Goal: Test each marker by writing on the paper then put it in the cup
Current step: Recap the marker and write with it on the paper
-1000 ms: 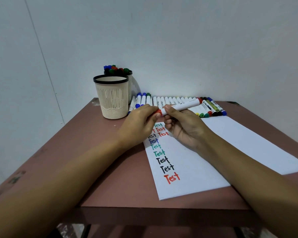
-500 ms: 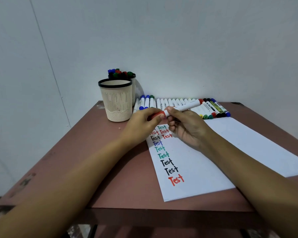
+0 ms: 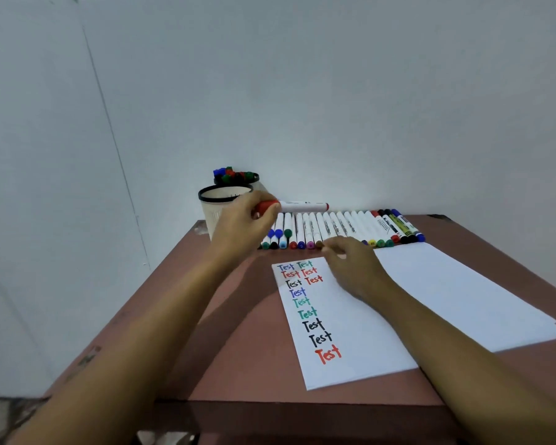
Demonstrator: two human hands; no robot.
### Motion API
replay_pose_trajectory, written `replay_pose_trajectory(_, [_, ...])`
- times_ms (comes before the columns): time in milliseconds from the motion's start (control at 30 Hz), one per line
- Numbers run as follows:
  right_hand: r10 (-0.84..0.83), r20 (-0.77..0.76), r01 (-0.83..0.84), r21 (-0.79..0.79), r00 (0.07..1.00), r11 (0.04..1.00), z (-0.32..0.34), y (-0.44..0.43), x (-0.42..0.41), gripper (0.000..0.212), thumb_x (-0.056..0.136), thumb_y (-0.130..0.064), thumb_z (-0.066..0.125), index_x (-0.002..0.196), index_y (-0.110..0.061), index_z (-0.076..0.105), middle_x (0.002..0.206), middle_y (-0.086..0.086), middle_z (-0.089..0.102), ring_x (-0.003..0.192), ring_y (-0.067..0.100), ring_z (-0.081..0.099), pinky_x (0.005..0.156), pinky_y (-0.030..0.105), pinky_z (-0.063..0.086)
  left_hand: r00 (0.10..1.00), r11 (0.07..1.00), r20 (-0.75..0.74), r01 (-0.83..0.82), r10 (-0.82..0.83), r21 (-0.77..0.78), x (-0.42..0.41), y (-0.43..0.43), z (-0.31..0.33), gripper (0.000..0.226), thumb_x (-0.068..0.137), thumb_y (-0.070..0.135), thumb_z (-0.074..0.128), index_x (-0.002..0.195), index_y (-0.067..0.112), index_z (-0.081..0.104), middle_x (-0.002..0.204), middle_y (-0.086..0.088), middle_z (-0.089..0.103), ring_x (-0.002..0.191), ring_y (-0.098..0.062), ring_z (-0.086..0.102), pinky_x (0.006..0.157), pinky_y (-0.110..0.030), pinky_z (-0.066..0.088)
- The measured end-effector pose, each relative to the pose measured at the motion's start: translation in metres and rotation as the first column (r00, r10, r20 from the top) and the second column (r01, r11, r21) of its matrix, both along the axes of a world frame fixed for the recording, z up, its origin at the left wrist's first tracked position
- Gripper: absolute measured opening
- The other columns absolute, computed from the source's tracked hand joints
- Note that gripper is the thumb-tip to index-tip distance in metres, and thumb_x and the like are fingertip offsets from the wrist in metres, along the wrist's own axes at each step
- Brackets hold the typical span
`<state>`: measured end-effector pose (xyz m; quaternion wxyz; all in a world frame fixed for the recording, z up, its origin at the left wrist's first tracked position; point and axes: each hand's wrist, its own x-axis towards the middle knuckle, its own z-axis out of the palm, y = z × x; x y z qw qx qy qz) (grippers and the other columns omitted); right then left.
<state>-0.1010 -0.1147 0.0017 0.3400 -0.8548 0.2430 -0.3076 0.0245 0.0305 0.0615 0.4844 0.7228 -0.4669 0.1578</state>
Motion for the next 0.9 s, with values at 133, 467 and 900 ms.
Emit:
replay_pose_trajectory(133, [0.013, -0.21, -0.063, -0.231, 0.978, 0.971, -0.007, 0.0, 0.001, 0.034, 0.095, -0.023, 0.052, 0.126, -0.01, 0.06, 0.126, 0.009, 0.057, 0.119, 0.021, 0.05, 0.098, 0.028, 0.037, 0.998, 0.996, 0.038, -0.061, 0.059, 0.057, 0.023, -0.002, 0.047, 0.009, 0.089, 0.023, 0.057, 0.095, 0.019, 0.062, 0.079, 0.009, 0.058, 0.063, -0.002, 0.051, 0.058, -0.018, 0.044])
replay_pose_trajectory(467, [0.028, -0.245, -0.092, -0.252, 0.969, 0.963, -0.008, -0.003, 0.003, 0.032, 0.095, -0.024, 0.053, 0.123, -0.014, 0.063, 0.126, 0.007, 0.056, 0.117, 0.019, 0.051, 0.096, 0.026, 0.038, 0.947, 0.937, 0.037, -0.322, 0.32, 0.134, 0.106, -0.008, 0.123, 0.022, 0.089, 0.014, 0.048, 0.105, 0.002, 0.057, 0.099, -0.009, 0.055, 0.076, -0.018, 0.047, 0.052, -0.021, 0.035])
replay_pose_trajectory(900, [0.003, -0.282, -0.088, -0.288, 0.959, 0.954, -0.008, -0.004, 0.005, 0.034, 0.095, -0.031, 0.052, 0.126, -0.02, 0.06, 0.131, 0.003, 0.052, 0.122, 0.016, 0.045, 0.099, 0.028, 0.037, 0.961, 0.924, 0.044, -0.275, 0.274, 0.265, 0.14, -0.055, 0.1, 0.041, 0.09, 0.005, 0.049, 0.128, 0.005, 0.037, 0.112, -0.019, 0.054, 0.092, -0.029, 0.05, 0.076, -0.034, 0.042])
